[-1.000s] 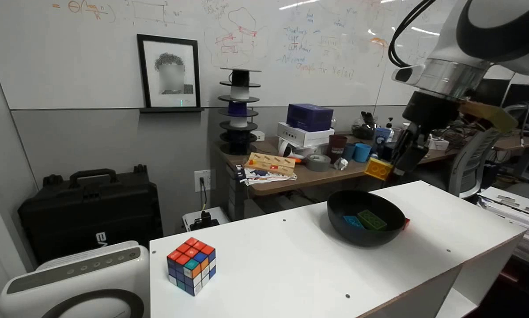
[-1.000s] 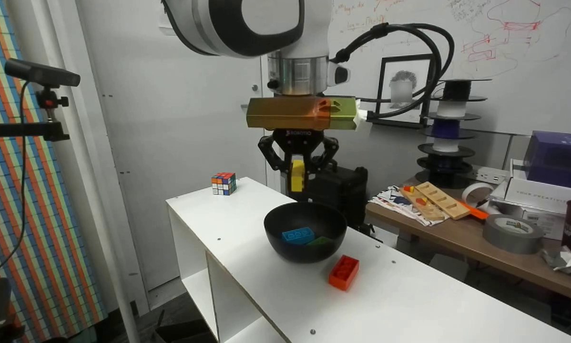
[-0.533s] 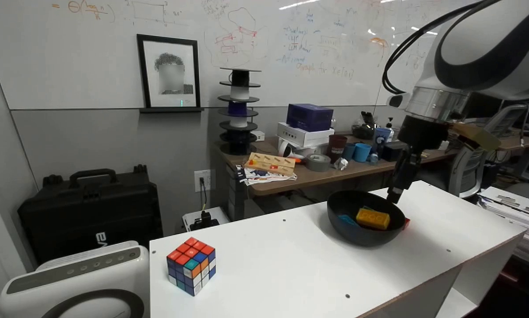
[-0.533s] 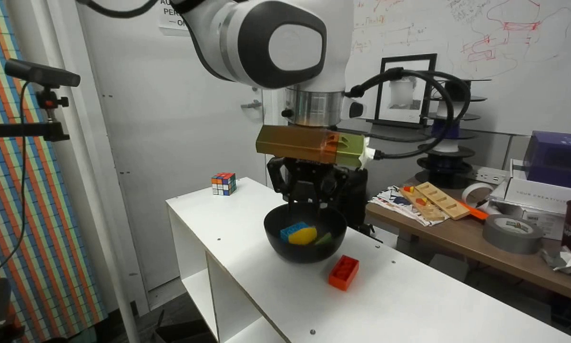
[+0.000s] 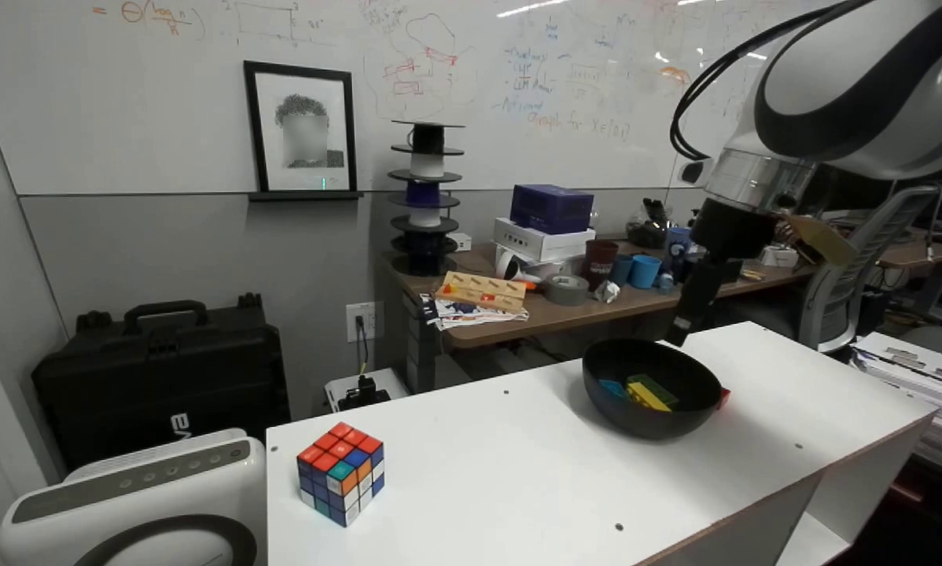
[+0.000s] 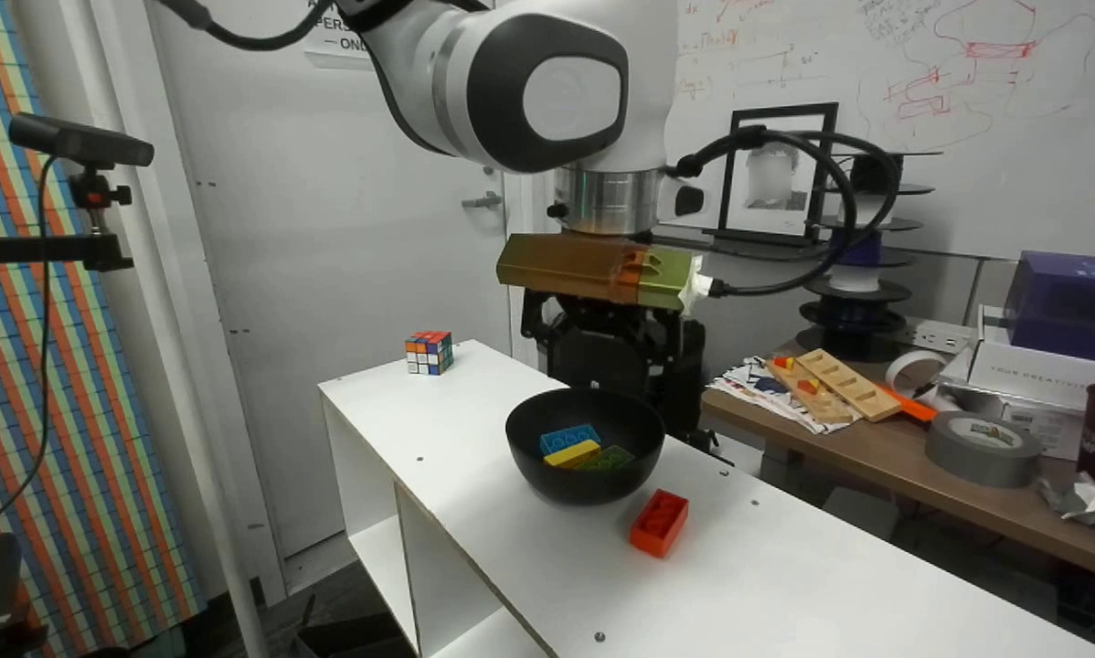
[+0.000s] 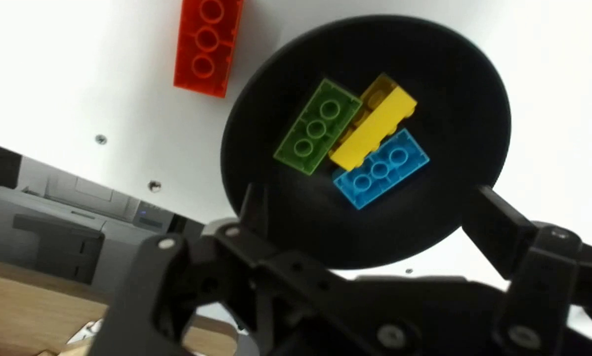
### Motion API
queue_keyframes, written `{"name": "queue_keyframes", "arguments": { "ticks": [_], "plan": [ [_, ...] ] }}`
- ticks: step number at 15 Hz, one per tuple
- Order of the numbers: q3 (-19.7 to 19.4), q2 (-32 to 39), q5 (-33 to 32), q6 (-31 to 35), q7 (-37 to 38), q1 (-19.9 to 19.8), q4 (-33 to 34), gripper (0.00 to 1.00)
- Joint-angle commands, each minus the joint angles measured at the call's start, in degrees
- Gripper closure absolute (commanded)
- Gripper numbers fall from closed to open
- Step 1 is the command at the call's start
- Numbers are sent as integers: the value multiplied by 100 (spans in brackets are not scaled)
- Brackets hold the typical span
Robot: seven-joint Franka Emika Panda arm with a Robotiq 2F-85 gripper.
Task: Put the blocks on the counter in the bowl
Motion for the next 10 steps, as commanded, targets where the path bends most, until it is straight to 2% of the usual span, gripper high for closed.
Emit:
{"name": "queue_keyframes", "arguments": {
  "ticks": [1,4,7,10],
  "plan": [
    [-119,-451,129,619,624,56,-286,0],
    [-316,-694,87,916,1160,-51,-390,0],
    [-736,-761,-44,1033,1750,-61,-403,0],
    [-1157,-604,-197,744,2073,-131,-256,0]
  ]
}}
